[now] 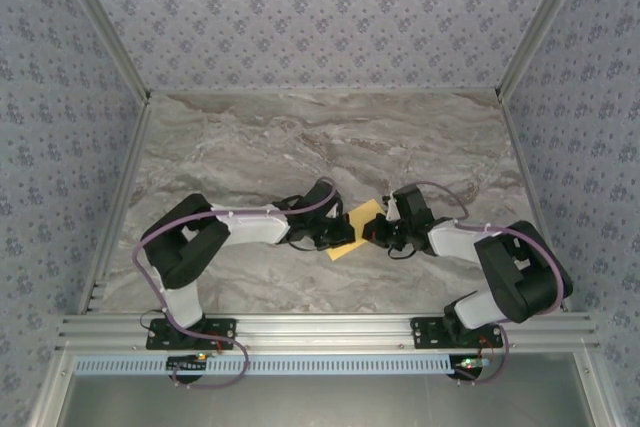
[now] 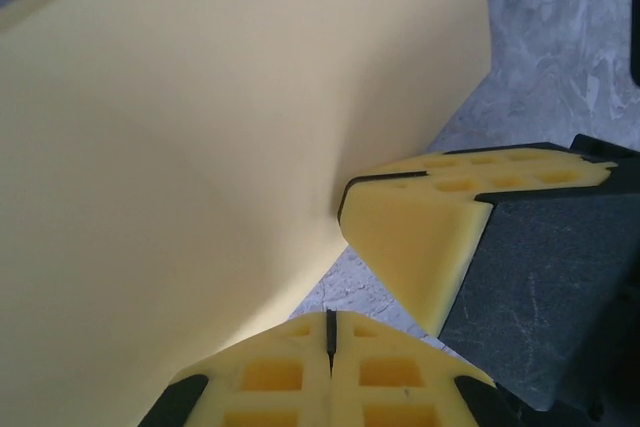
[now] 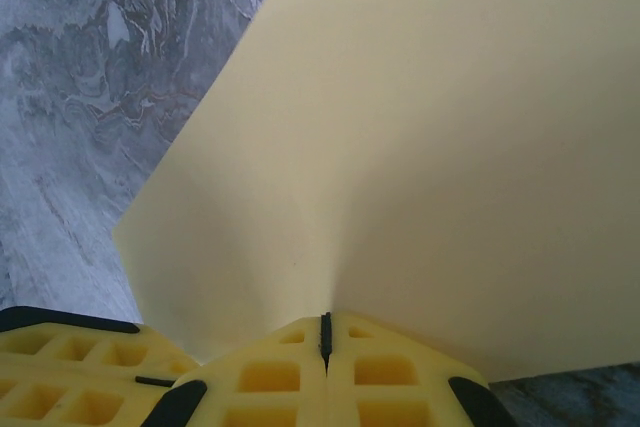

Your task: Fold a paper plane with a square sheet of paper (pick it up from the middle)

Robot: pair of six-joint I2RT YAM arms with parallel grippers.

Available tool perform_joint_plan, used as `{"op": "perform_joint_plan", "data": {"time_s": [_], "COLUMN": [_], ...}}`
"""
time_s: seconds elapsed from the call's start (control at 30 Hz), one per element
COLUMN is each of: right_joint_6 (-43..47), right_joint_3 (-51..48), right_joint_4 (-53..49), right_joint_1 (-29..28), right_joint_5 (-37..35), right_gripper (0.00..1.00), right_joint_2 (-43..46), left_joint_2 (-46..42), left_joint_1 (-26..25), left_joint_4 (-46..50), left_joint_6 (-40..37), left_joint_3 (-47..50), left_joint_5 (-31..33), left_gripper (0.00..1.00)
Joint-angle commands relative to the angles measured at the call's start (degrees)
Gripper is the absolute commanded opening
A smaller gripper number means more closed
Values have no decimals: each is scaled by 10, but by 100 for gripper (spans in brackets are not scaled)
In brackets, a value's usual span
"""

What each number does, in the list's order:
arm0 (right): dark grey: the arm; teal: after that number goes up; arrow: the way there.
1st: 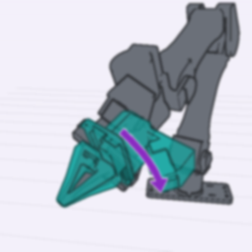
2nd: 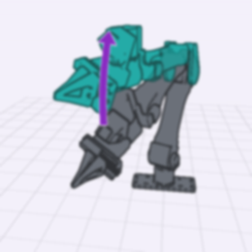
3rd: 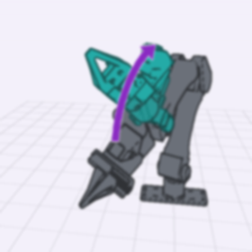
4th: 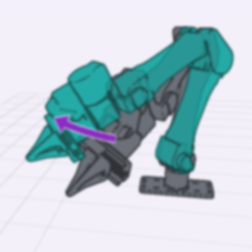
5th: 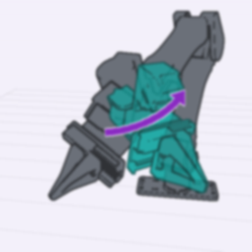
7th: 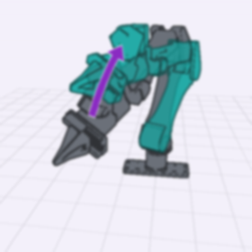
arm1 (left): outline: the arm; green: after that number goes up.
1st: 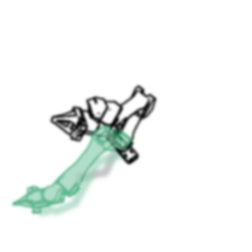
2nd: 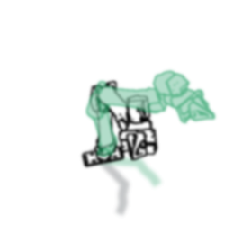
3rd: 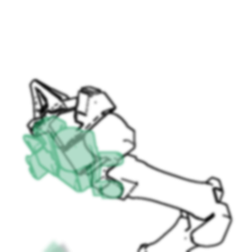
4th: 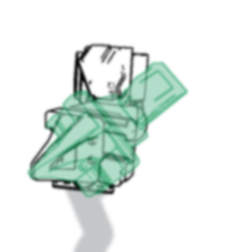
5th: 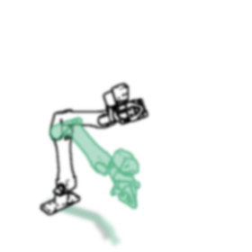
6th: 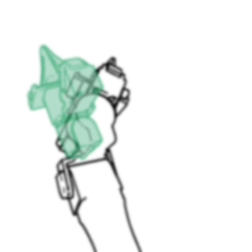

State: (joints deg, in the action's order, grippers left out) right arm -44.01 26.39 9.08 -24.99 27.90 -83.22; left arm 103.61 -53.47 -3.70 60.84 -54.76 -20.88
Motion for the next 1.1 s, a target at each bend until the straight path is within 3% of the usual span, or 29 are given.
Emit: {"op": "perform_joint_plan", "data": {"time_s": [0.0, 0.63, 1.07], "right_joint_6": [12, 56, 60], "right_joint_3": [-5, -19, -34], "right_joint_4": [8, -2, -15], "right_joint_1": [0, 14, 128], "right_joint_5": [16, -6, -35], "right_gripper": [0, 0, 0], "right_joint_2": [-13, -27, -27], "left_joint_2": [14, 29, 8], "left_joint_1": [-8, -10, 7], "left_joint_4": [-10, 48, 26], "left_joint_6": [7, 4, 38], "left_joint_3": [-10, 14, 105], "left_joint_5": [-20, 12, -3], "left_gripper": [0, 0, 0]}}
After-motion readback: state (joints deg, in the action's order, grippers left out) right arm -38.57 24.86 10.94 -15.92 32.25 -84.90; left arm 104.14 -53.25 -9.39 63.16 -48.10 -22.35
